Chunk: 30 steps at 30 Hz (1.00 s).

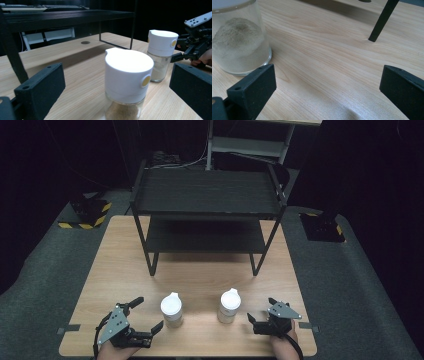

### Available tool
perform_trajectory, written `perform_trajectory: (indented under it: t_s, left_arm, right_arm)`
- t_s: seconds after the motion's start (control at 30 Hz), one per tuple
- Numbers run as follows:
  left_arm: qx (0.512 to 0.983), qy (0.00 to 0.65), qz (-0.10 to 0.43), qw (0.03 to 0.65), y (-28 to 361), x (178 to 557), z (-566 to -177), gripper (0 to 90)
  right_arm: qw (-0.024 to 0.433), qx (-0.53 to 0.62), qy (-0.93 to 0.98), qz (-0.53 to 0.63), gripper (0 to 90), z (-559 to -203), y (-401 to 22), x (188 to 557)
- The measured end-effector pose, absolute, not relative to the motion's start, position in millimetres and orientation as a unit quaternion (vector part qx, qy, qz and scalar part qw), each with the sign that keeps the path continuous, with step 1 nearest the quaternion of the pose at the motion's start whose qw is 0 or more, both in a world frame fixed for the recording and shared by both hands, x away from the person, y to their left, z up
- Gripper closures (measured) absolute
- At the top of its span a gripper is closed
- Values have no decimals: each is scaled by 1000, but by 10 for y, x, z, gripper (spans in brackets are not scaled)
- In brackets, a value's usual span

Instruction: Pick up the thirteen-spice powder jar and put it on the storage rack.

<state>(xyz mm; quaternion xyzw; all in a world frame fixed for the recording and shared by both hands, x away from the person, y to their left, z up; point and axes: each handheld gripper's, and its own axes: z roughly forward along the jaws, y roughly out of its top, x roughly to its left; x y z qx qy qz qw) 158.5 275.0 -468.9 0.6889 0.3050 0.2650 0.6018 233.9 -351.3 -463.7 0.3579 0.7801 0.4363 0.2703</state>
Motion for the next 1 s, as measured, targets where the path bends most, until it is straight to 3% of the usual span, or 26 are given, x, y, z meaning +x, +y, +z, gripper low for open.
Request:
perform_trajectory:
  t_s: [1.0]
  left_arm:
    - [716, 302, 263, 572, 2369, 1821, -4849, 47]
  right_arm:
    - [278, 353, 781, 433, 1, -4643, -3489, 2316]
